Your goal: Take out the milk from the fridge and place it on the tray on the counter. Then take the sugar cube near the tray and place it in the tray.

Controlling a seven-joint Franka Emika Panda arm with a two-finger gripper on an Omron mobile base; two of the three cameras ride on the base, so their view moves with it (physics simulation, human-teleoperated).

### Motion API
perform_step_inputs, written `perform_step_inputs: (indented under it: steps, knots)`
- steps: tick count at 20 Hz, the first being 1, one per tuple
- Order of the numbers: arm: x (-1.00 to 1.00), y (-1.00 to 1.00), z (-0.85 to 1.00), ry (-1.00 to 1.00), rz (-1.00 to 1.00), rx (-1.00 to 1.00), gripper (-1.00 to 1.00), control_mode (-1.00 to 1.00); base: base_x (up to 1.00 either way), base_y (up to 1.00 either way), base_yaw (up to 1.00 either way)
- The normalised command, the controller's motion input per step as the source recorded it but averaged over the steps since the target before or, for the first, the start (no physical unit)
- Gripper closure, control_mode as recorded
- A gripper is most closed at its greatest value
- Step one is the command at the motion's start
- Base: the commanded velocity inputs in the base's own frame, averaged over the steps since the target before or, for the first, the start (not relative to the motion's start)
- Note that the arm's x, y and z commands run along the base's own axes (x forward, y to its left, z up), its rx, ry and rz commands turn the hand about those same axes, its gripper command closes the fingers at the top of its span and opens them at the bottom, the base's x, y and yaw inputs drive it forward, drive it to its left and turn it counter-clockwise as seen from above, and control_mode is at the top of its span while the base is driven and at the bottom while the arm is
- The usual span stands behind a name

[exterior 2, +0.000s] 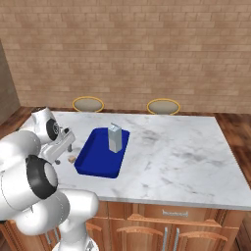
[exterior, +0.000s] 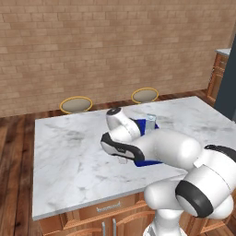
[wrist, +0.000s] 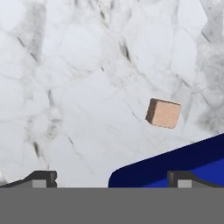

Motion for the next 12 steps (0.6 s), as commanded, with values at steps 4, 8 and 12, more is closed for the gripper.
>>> perform_step_inputs:
  steps: [4, 8, 12]
  knots:
    - [0.32, 0.0, -0.01, -0.02, 0.0, 0.01, -1.0, -1.0, 0.0, 0.0, 0.0]
    - [0.19, 0.0, -0.09, 0.0, 0.0, 0.0, -1.0, -1.0, 0.0, 0.0, 0.0]
    - [0.11, 0.03, -0.12, 0.0, 0.0, 0.0, -1.0, -1.0, 0.0, 0.0, 0.0]
